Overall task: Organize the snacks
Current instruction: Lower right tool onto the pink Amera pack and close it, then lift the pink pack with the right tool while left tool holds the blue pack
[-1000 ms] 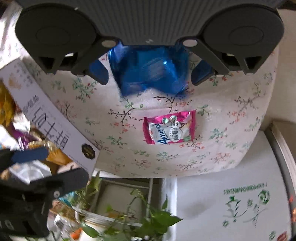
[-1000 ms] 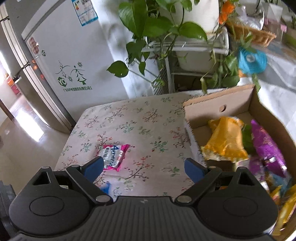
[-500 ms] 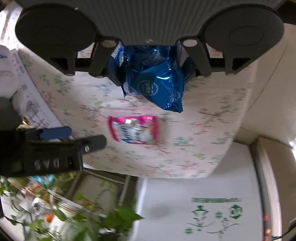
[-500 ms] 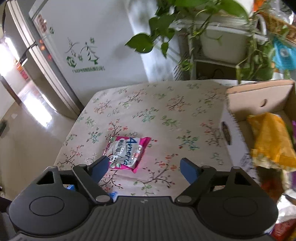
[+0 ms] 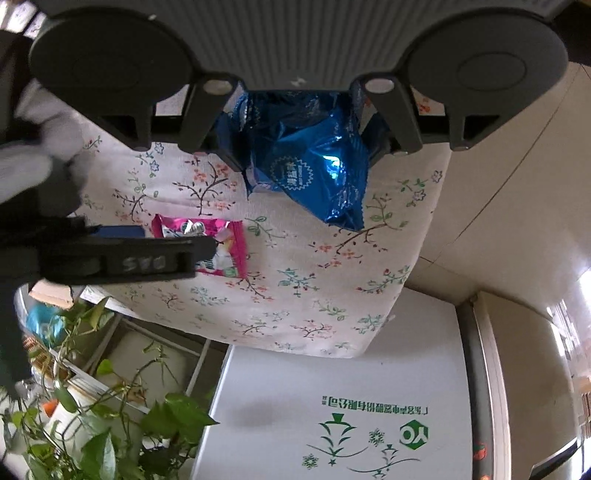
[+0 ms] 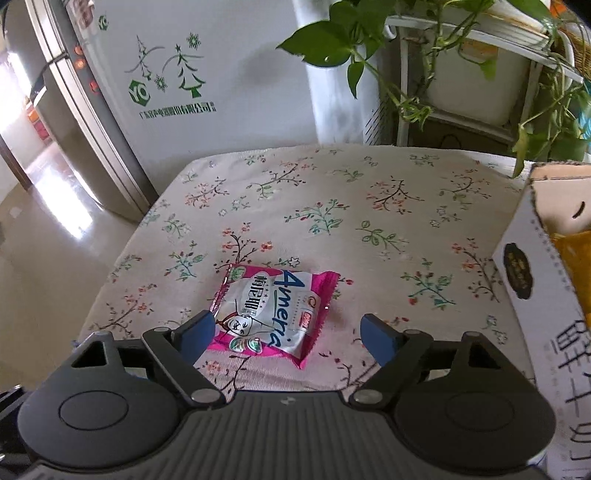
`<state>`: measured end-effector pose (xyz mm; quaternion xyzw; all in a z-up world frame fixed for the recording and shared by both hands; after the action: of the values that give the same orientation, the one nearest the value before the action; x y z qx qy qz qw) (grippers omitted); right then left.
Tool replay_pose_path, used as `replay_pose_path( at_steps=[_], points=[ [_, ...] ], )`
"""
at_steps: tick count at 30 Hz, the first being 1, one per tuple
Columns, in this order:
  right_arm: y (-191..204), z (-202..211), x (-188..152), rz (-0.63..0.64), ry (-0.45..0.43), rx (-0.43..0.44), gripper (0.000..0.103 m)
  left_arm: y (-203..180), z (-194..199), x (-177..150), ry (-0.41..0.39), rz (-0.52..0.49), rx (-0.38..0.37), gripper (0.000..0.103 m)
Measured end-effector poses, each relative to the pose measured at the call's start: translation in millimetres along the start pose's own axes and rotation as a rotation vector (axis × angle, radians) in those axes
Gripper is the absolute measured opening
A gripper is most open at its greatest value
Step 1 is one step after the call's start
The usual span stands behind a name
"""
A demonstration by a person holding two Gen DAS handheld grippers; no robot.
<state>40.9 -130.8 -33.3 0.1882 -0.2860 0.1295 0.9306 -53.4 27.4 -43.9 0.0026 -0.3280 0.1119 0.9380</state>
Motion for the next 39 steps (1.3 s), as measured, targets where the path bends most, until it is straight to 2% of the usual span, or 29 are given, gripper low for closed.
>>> replay_pose_path(
  at_steps=[7, 12, 13, 17, 22, 27, 39],
  points=[
    [13.5, -16.4, 2.1, 0.035, -0.035, -0.039, 0.096, 5.3, -4.1, 0.3, 0.015, 0.036, 0.003, 0.064],
    [23.3, -24.7, -0.1, 0.126, -0.043, -0.093, 0.096, 4.9, -3.9, 0.1, 0.015, 0.032, 0.002, 0.063],
    [24.5, -25.4, -0.8, 0.139, -0.045, -0.101, 0.095, 5.0, -4.0, 0.1, 0.015, 0.029, 0.002, 0.063],
    [26.1, -22.7, -0.6, 0.15, -0.055, -0.085, 0.08, 4.9, -4.1, 0.1, 0.016, 0.024, 0.002, 0.063],
    [22.3, -15.6, -1.3, 0.133, -0.061, -0.082, 0.07, 2.9, -3.4, -0.6, 0.009, 0.014, 0.006, 0.063],
    [19.9, -7.2, -6.7, 0.123, -0.058, -0.089, 0.067, 1.3, -2.9, -0.7, -0.004, 0.007, 0.003, 0.062],
    [-1.4, 29.4, -16.2, 0.006, -0.061, -0.102, 0.067, -4.6, 1.7, -1.3, -0.02, -0.018, -0.011, 0.061]
  ],
)
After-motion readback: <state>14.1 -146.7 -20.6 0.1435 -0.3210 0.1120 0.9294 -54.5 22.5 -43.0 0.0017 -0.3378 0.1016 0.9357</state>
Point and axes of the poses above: each gripper's, at about its wrist camera, not at the fingertips, and z roughly against the way its jaws point, y to its left, x to its top, the point moved 1 cm from there along -z, roughly the way its jaws point, and after that the axes turned 7 degrees about x, right-handed, at the moved point
